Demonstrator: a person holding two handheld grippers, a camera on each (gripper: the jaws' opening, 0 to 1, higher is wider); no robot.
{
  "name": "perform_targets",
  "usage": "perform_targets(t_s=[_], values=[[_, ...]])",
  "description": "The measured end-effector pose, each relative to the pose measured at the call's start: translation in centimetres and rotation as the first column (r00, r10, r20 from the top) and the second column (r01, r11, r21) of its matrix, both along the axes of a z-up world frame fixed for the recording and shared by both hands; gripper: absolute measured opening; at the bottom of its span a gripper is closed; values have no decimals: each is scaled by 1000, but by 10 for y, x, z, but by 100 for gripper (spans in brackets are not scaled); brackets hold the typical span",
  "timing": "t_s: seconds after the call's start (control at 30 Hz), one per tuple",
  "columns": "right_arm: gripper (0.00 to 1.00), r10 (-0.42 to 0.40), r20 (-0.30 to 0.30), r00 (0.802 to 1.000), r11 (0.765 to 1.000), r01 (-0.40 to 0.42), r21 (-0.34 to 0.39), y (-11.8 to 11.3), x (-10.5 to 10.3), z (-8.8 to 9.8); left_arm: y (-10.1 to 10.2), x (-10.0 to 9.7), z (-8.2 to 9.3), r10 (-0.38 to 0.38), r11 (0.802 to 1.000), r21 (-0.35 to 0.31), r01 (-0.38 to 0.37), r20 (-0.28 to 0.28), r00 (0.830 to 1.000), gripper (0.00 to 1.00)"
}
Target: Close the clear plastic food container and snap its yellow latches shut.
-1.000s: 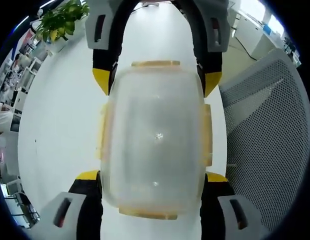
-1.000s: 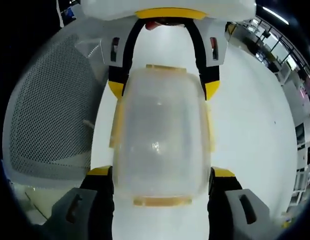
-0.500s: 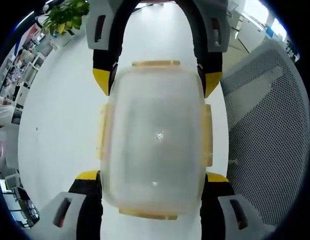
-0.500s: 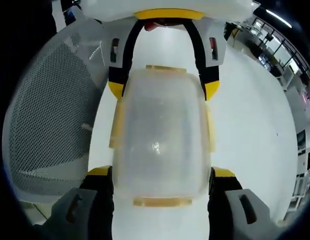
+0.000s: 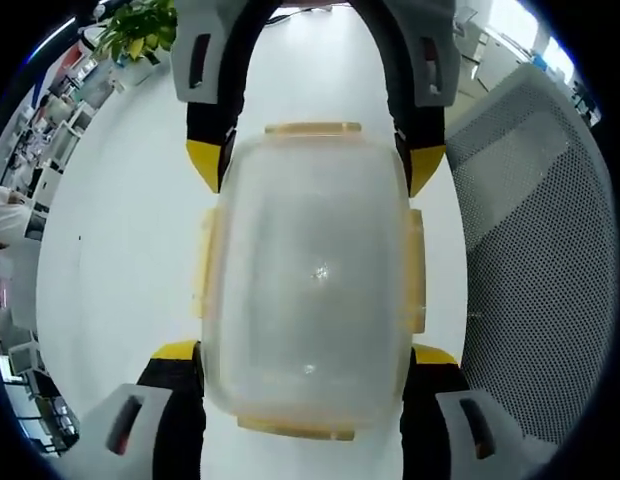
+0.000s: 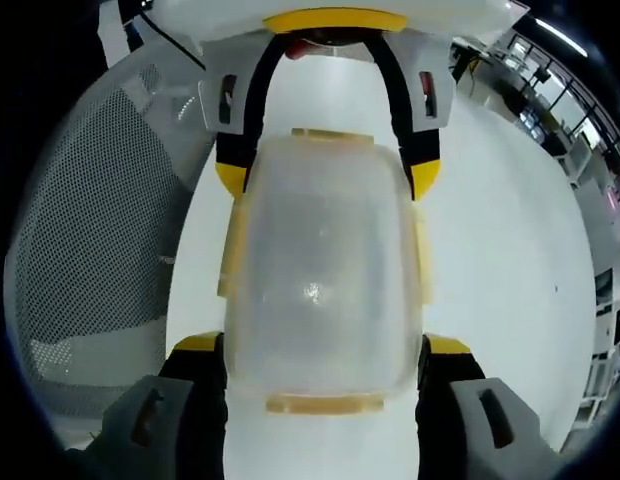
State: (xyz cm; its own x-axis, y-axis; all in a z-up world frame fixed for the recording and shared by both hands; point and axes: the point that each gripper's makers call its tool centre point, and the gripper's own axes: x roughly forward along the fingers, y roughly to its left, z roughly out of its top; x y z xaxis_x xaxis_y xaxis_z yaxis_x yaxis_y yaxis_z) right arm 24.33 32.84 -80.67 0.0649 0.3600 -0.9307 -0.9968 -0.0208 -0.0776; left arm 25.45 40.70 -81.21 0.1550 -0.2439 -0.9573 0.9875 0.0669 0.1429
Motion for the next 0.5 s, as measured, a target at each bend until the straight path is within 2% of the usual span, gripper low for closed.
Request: perform_targets(t_s=[0.5], values=[[75, -10, -2, 1000, 1000, 10, 4, 26, 23, 0, 25, 24, -1, -12, 1000, 28, 12, -1, 1000, 78]])
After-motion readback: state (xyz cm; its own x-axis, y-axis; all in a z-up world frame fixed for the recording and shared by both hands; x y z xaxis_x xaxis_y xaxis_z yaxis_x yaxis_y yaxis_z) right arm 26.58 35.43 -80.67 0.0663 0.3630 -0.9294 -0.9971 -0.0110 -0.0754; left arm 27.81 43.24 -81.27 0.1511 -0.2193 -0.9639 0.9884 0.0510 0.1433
